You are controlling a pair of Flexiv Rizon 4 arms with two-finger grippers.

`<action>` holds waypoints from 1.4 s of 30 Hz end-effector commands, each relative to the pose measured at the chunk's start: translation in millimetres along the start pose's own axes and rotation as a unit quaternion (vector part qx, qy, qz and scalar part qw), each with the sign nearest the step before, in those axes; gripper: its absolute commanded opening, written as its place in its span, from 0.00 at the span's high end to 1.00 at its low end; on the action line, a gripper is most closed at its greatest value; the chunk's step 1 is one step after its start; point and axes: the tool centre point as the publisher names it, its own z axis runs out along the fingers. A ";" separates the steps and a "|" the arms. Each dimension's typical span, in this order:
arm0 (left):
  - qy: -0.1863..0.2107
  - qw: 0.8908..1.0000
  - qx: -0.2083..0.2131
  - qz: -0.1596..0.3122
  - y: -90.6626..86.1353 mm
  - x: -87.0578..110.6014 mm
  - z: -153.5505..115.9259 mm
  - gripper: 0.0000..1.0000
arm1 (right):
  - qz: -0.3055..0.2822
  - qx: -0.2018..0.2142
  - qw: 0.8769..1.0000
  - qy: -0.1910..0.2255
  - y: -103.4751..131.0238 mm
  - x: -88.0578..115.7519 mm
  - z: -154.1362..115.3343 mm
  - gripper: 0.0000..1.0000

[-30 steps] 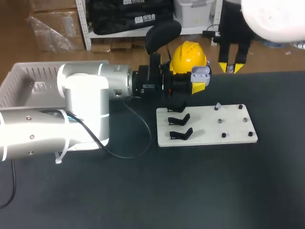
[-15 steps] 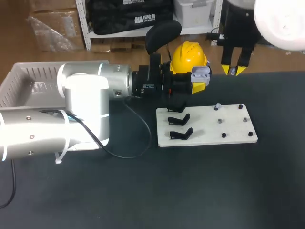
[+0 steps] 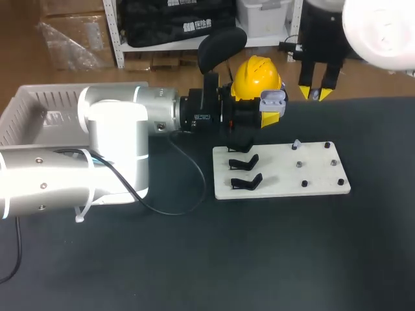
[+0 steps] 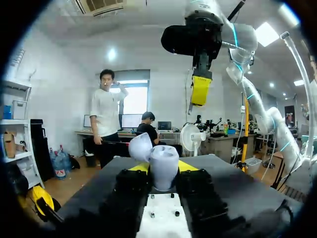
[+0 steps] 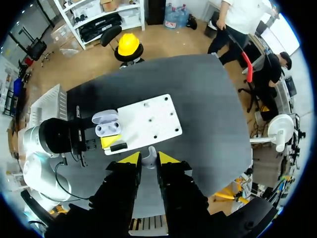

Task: Pick up each earbud case from the left stands, insert the matching earbuds, close the lid, and place the case in the box.

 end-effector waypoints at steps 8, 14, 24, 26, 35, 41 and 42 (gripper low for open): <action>-0.001 1.000 0.000 0.000 0.9 0.6 0.3 1.00 | 0.005 0.006 1.000 0.003 30.3 -7.9 -2.4 1.00; -0.001 1.000 0.000 0.000 0.9 0.6 0.3 1.00 | -0.005 -0.001 1.000 0.003 47.8 -7.2 8.3 1.00; -0.001 1.000 0.000 0.000 0.9 0.6 0.3 1.00 | -0.014 -0.005 1.000 0.007 54.9 -9.8 20.0 1.00; -0.001 1.000 0.000 0.000 0.9 0.6 0.3 1.00 | -0.016 -0.006 1.000 0.009 55.5 -10.2 22.3 1.00; -0.001 1.000 0.000 0.000 0.9 0.6 0.3 1.00 | -0.019 -0.004 1.000 0.019 55.6 -15.8 33.3 1.00; -0.001 1.000 0.000 0.000 0.9 0.6 0.3 1.00 | -0.018 -0.006 1.000 0.023 57.9 -20.3 37.2 1.00; -0.001 1.000 0.000 0.000 0.9 0.6 0.3 1.00 | -0.018 -0.007 1.000 0.024 58.6 -20.7 37.8 1.00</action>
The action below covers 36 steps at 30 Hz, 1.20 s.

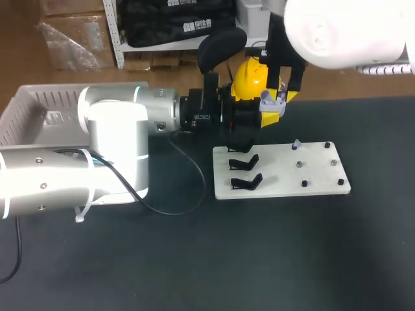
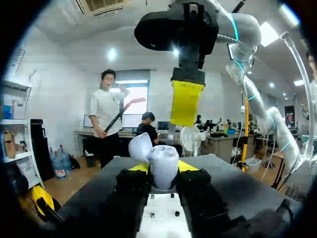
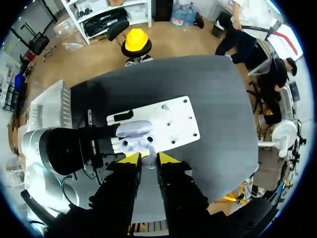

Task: Pick up each earbud case from the left stands, insert the matching earbuds, close the lid, and place the case in the box.

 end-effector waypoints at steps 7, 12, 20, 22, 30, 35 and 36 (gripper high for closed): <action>-0.001 1.000 0.000 0.000 0.9 0.6 0.3 1.00 | -0.003 0.000 1.000 0.006 7.5 -6.2 4.5 1.00; -0.001 1.000 0.000 0.000 0.9 0.6 0.3 1.00 | -0.002 0.000 1.000 0.007 7.0 -7.4 5.9 1.00; -0.001 1.000 0.000 0.000 0.9 0.6 0.3 1.00 | -0.002 0.000 1.000 0.008 7.4 -8.2 6.3 1.00; -0.001 1.000 0.000 0.000 0.9 0.6 0.3 1.00 | -0.001 -0.001 1.000 0.008 7.3 -8.3 6.4 1.00; -0.001 1.000 0.000 0.000 0.9 0.6 0.3 1.00 | -0.003 -0.001 1.000 0.009 8.0 -7.5 6.2 1.00; -0.001 1.000 0.000 0.000 0.9 0.6 0.3 1.00 | -0.005 0.000 1.000 0.011 9.0 -5.2 7.1 1.00; -0.001 1.000 0.000 0.000 0.9 0.6 0.3 1.00 | -0.005 0.000 1.000 0.011 9.2 -4.7 6.9 1.00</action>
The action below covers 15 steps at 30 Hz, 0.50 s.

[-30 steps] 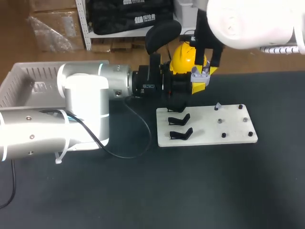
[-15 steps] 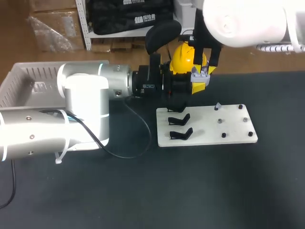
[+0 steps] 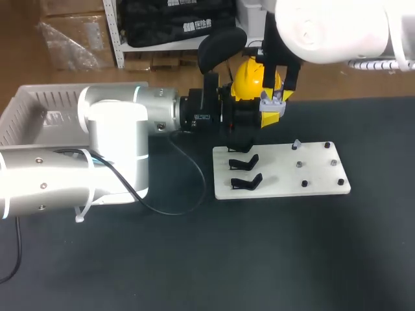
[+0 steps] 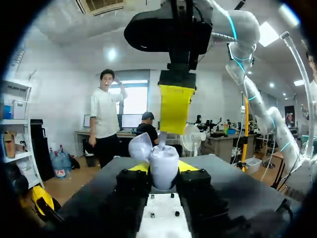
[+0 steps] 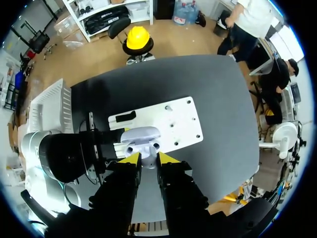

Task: Pick up each earbud case from the left stands, insert the matching earbuds, close the lid, and place the case in the box.

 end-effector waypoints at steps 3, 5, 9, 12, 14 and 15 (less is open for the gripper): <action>-0.001 1.000 0.000 0.000 0.9 0.6 0.3 1.00 | -0.001 0.002 1.000 0.001 2.0 0.7 -0.2 1.00; -0.001 1.000 0.000 0.000 0.9 0.6 0.3 1.00 | 0.001 0.002 1.000 0.001 1.1 0.6 -0.2 1.00; -0.001 1.000 0.000 0.000 0.9 0.6 0.3 1.00 | 0.003 0.004 1.000 0.001 0.4 0.6 -0.2 1.00; -0.001 1.000 0.000 0.000 0.9 0.6 0.3 1.00 | 0.003 0.005 1.000 0.000 0.1 1.1 -0.3 1.00; -0.001 1.000 0.000 0.000 0.9 0.6 0.3 1.00 | 0.002 0.005 1.000 0.000 0.1 1.6 -0.4 1.00; -0.001 1.000 0.000 0.000 0.9 0.6 0.3 1.00 | 0.002 0.005 1.000 0.000 0.1 2.0 -0.4 1.00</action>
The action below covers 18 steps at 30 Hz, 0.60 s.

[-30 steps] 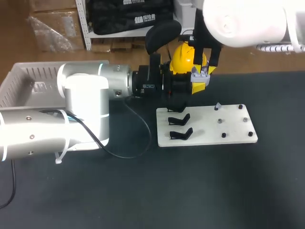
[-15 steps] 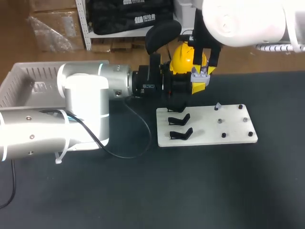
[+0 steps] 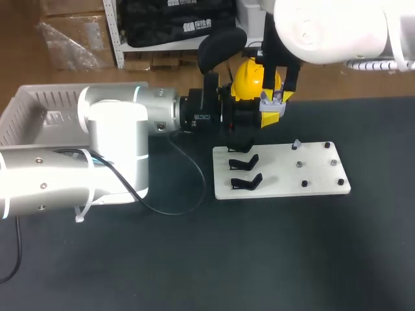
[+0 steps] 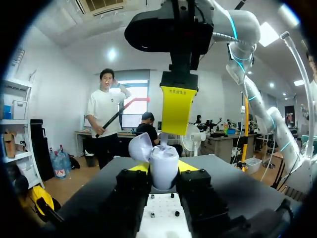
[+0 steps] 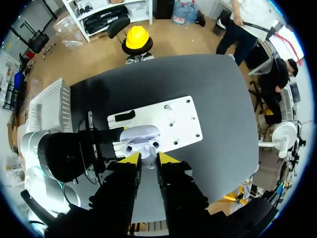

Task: Pick up each earbud case from the left stands, insert the matching earbuds, close the lid, and place the case in the box.

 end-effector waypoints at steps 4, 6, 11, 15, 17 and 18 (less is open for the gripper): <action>-0.001 1.000 0.000 0.000 0.9 0.6 0.3 1.00 | 0.001 0.001 1.000 0.000 0.3 1.9 -0.4 1.00; -0.001 1.000 0.000 0.000 0.9 0.6 0.3 1.00 | 0.001 0.001 1.000 0.001 0.2 2.9 -0.1 1.00; -0.001 1.000 0.000 0.000 0.9 0.6 0.3 1.00 | 0.000 0.001 1.000 0.001 0.5 3.9 0.3 1.00; -0.001 1.000 0.000 0.000 0.9 0.6 0.3 1.00 | 0.002 0.002 1.000 0.002 -0.8 3.5 2.1 1.00; -0.001 1.000 0.000 0.000 0.9 0.6 0.3 1.00 | 0.003 0.002 1.000 0.002 -1.0 3.2 2.4 1.00; -0.001 1.000 0.000 0.000 0.9 0.6 0.3 1.00 | 0.003 0.002 1.000 0.003 -1.1 2.9 2.6 1.00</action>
